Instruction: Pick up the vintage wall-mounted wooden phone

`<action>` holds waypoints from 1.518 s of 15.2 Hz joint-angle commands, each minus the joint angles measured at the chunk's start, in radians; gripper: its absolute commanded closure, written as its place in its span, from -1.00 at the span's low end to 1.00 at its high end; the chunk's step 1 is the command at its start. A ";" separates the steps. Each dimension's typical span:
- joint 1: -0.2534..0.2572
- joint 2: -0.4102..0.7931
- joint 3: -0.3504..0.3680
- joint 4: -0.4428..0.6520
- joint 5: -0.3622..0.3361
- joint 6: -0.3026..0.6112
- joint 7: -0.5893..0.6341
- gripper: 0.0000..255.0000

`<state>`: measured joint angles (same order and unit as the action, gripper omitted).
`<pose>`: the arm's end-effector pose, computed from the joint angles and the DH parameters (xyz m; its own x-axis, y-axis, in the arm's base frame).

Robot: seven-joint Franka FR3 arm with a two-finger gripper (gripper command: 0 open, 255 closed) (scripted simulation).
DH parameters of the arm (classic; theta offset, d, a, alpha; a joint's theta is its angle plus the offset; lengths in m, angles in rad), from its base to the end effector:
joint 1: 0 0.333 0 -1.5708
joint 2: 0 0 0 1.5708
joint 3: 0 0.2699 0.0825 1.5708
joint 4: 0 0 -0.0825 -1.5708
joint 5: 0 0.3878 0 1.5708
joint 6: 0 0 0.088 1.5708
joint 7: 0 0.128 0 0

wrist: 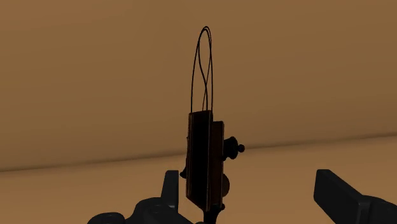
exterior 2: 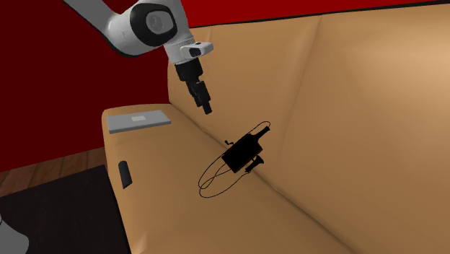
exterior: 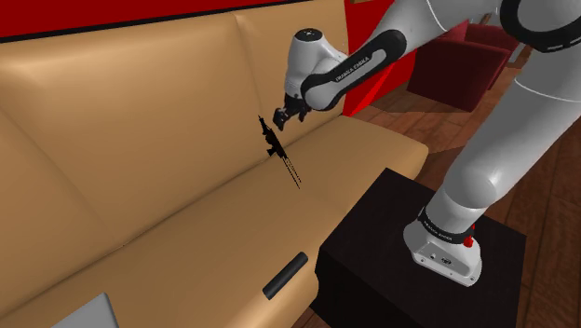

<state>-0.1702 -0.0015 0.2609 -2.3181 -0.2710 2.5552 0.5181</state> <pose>0.5364 0.0494 0.2968 0.9381 -0.1992 0.2834 -0.2261 -0.9719 0.0652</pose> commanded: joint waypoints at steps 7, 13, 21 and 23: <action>0.032 0.327 -0.074 0.230 -0.248 0.092 0.247 -1.00; 0.075 0.501 -0.138 0.383 -0.320 0.120 0.333 -1.00; 0.099 0.568 -0.173 0.395 -0.363 0.175 0.381 -1.00; 0.097 0.567 -0.173 0.394 -0.363 0.175 0.380 1.00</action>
<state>-0.0726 0.5651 0.0888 -1.9245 -0.6338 2.7296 0.8977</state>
